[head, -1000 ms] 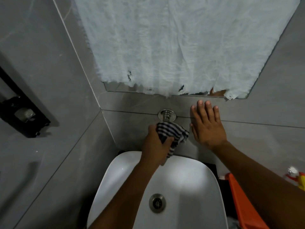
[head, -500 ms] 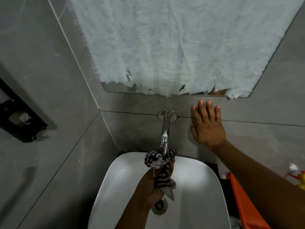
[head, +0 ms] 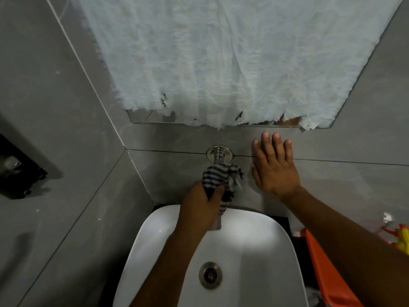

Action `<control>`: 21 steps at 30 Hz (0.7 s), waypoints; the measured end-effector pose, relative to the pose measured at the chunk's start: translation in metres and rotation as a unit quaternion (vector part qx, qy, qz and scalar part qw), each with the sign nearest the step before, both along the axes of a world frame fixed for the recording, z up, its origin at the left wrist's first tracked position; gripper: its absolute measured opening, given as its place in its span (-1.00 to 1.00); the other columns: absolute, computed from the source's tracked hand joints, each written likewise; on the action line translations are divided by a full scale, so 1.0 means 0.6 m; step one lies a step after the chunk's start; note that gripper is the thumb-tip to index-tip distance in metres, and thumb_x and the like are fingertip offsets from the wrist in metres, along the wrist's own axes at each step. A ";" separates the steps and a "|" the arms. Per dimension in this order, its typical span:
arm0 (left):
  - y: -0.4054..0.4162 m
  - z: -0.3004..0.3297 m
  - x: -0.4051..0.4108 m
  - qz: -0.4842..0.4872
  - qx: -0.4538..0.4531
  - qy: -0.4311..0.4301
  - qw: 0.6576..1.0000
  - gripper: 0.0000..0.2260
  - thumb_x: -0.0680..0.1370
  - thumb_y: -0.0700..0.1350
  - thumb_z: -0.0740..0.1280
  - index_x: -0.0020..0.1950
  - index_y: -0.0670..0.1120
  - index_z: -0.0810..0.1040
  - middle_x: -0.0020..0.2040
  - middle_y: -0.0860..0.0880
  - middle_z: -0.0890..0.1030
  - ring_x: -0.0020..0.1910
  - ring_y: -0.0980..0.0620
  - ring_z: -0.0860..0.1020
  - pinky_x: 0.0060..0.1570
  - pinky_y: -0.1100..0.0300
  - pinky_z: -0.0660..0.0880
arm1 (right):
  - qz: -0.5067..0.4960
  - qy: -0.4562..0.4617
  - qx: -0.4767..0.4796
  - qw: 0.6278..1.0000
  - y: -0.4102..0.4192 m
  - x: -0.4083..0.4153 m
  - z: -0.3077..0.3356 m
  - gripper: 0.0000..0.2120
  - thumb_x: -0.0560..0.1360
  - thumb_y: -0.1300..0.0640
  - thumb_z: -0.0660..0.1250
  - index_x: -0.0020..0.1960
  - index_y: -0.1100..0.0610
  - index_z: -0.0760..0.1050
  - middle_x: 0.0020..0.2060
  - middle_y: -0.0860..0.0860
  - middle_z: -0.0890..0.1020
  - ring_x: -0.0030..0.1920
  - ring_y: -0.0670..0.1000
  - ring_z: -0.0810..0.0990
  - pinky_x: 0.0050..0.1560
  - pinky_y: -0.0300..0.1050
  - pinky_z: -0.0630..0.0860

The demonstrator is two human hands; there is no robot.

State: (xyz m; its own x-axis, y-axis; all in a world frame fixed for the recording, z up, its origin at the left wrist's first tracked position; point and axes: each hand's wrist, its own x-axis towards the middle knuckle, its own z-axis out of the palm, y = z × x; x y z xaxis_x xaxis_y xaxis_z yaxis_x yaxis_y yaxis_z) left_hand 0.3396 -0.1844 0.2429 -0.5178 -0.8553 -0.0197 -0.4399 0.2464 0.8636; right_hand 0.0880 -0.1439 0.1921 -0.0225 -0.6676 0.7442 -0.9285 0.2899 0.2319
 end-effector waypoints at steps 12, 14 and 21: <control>-0.119 -0.024 -0.061 -0.031 0.528 0.244 0.813 -0.67 0.56 0.04 0.27 0.09 -0.18 0.65 -0.10 -0.15 0.73 -0.03 -0.13 0.64 0.36 -0.23 0.38 | -0.007 -0.011 0.019 1.000 0.005 0.007 0.001 -0.27 0.55 -0.01 0.22 0.59 0.17 -0.03 0.59 0.09 -0.29 0.58 0.18 -0.28 0.54 0.27 -0.14; -0.119 -0.014 -0.064 -0.018 0.501 0.248 0.829 -0.70 0.56 0.02 0.26 0.02 -0.17 0.65 -0.16 -0.12 0.73 -0.14 -0.08 0.67 0.16 -0.12 0.55 | -0.004 -0.010 0.029 1.000 0.009 0.006 0.004 -0.27 0.55 -0.01 0.20 0.59 0.16 -0.06 0.60 0.11 -0.25 0.59 0.20 -0.23 0.54 0.27 -0.14; -0.060 0.060 -0.116 -0.010 -0.032 -0.148 0.988 -0.61 0.49 -0.13 0.36 0.27 -0.27 0.50 0.07 -0.21 0.64 0.00 -0.17 0.64 0.00 0.02 0.62 | -0.016 -0.022 0.017 0.999 0.004 0.016 0.000 -0.26 0.52 0.03 0.21 0.58 0.19 -0.01 0.60 0.18 -0.16 0.59 0.24 -0.21 0.54 0.29 -0.19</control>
State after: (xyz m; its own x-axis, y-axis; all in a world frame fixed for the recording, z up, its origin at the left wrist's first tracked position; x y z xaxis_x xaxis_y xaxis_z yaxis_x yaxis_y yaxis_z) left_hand 0.2703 -0.2207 0.2791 -0.5140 -0.8495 -0.1190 -0.6653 0.3072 0.6805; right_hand 0.0975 -0.1417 0.1923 -0.0768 -0.6914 0.7184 -0.9285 0.3120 0.2011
